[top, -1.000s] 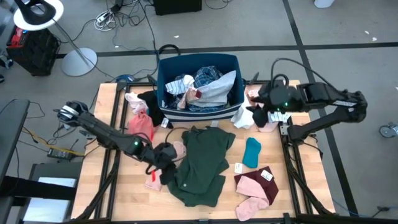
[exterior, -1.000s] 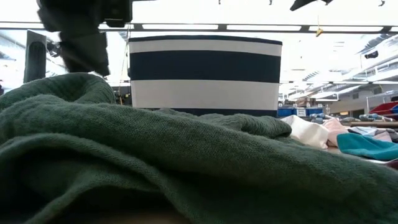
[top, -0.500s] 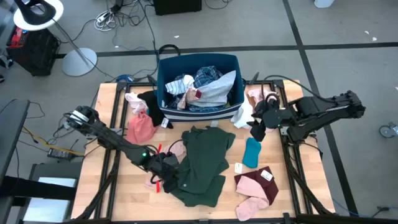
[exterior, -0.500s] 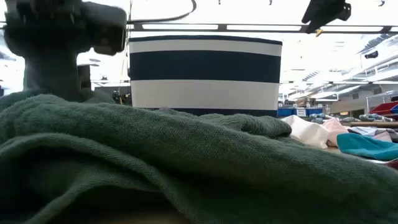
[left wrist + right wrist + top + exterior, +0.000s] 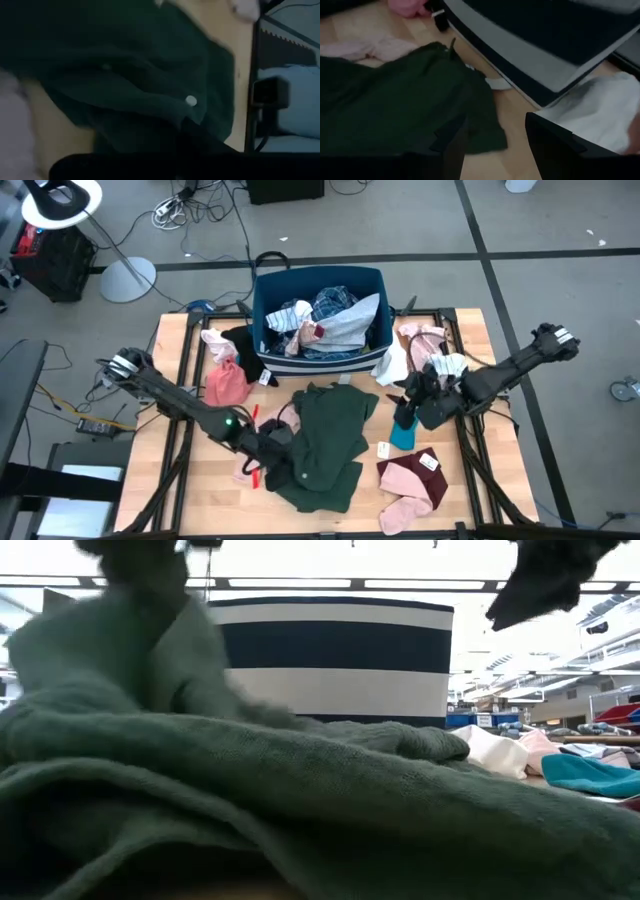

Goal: Sort clothes
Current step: Put the green polo shirt into the blue laundry bin, then put the pink underwear into the blue laundry bin, then put the black underwear into the blue laundry bin

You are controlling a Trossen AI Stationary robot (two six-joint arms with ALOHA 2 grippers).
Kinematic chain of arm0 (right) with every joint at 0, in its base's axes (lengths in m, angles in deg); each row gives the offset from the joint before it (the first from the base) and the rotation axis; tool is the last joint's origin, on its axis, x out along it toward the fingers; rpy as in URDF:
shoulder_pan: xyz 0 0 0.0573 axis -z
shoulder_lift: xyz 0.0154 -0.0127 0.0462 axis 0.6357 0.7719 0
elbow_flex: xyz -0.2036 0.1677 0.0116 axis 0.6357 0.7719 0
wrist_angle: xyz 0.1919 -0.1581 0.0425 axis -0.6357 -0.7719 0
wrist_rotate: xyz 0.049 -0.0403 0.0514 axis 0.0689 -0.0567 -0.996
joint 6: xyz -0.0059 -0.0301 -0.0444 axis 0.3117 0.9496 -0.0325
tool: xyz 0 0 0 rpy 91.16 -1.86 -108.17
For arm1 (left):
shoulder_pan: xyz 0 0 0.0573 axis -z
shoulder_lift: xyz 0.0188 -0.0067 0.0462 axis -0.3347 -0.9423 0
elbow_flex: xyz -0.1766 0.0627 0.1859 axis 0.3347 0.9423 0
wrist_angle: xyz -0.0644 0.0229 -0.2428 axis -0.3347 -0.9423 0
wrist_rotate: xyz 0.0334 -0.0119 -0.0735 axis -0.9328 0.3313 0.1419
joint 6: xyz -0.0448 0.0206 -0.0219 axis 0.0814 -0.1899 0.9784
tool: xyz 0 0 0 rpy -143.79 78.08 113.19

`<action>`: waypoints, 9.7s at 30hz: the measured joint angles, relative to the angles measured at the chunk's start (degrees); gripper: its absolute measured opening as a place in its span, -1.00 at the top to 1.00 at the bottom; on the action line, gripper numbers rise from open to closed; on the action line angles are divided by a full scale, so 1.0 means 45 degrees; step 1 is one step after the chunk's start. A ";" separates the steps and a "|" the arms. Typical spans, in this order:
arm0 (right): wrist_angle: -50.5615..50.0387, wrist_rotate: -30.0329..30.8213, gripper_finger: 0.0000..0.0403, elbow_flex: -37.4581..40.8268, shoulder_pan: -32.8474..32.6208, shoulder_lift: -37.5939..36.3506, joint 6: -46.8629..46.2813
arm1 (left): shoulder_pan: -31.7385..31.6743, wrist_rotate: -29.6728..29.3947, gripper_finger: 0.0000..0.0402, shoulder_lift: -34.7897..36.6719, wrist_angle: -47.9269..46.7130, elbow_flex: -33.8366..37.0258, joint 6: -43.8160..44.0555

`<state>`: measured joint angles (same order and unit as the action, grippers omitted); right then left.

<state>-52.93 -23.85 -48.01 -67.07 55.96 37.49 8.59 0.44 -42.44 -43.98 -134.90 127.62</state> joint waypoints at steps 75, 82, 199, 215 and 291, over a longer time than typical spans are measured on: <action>1.0939 -0.4002 0.01 0.5636 0.1653 0.0000 0.2997 | -1.1498 0.0621 0.19 -0.4506 -0.3820 -0.9436 -0.9128; 1.0910 -0.4002 0.01 0.5636 0.1653 0.0000 0.3138 | -1.1410 0.0590 0.12 -0.3996 -0.5109 -1.0448 -0.9389; 1.0857 -0.4210 0.01 0.5636 0.1755 0.0000 0.2773 | -1.0211 -0.0703 1.00 -0.0889 -0.7291 -1.5547 -0.8365; 1.0847 -0.4216 0.01 0.5631 0.1755 0.0005 0.2895 | -1.0983 0.0555 1.00 -0.3829 -0.8280 -1.6042 -0.8957; 1.0857 -0.4663 0.01 0.5631 0.1745 0.0004 0.2438 | -1.1005 -0.4116 0.34 0.7985 -0.6179 0.1116 -0.4219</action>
<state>-4.08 -44.83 -22.66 -59.22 55.98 48.46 -40.93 -18.08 -6.51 -71.79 -129.87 108.63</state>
